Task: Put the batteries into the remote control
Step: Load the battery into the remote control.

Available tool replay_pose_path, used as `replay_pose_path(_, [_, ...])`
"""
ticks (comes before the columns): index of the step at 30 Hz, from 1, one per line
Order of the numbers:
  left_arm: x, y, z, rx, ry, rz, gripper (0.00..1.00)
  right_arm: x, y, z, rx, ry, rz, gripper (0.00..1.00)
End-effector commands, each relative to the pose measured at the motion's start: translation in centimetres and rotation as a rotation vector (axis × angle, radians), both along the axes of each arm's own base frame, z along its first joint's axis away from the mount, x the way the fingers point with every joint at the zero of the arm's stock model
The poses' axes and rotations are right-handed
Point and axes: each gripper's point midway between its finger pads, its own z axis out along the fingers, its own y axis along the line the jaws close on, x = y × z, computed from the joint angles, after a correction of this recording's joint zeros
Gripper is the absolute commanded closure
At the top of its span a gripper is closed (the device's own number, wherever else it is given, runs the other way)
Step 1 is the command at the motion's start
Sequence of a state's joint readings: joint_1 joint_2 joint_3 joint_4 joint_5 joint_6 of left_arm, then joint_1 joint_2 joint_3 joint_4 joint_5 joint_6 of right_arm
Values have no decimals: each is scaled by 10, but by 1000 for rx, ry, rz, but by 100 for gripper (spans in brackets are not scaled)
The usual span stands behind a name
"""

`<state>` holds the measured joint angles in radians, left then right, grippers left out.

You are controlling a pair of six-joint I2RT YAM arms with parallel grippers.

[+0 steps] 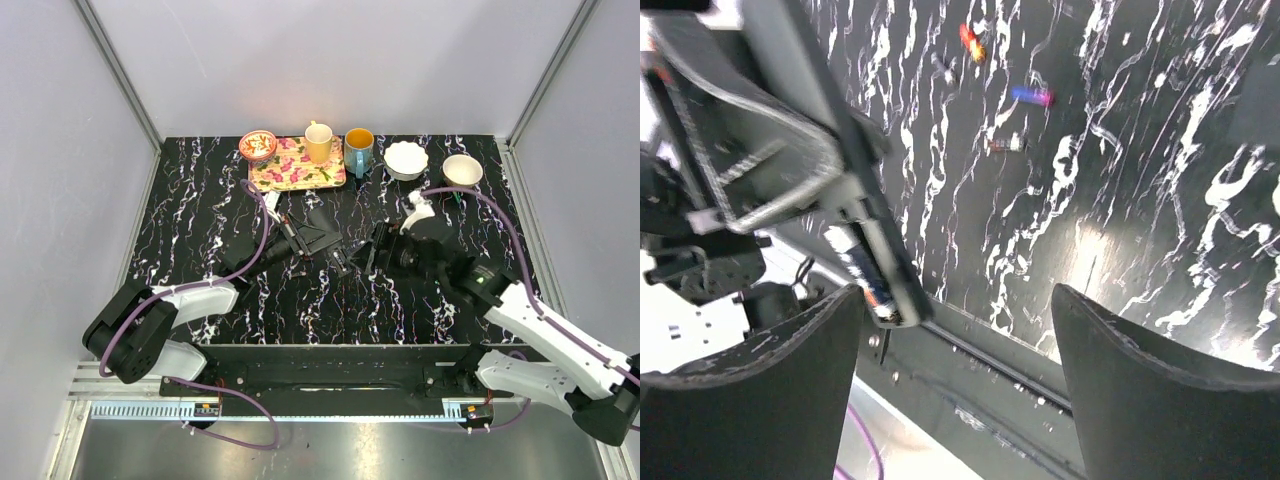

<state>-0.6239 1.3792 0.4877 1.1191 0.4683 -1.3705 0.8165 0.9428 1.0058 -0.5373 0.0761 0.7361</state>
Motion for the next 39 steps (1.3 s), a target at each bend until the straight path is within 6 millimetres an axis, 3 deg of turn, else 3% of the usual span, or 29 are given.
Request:
replay_pose_path(1, [-4, 2, 40, -97, -121, -4, 100, -12, 37, 16, 271, 59, 135, 18])
replay_pose_path(10, [-6, 1, 37, -94, -116, -19, 100, -6, 43, 26, 399, 47, 154, 15])
replay_pose_path(23, [-9, 2, 41, -108, -123, -33, 100, 11, 42, 16, 407, 62, 131, 20])
replay_pose_path(39, [-9, 4, 51, -133, -149, -23, 100, 10, 53, 3, 466, 129, 173, 25])
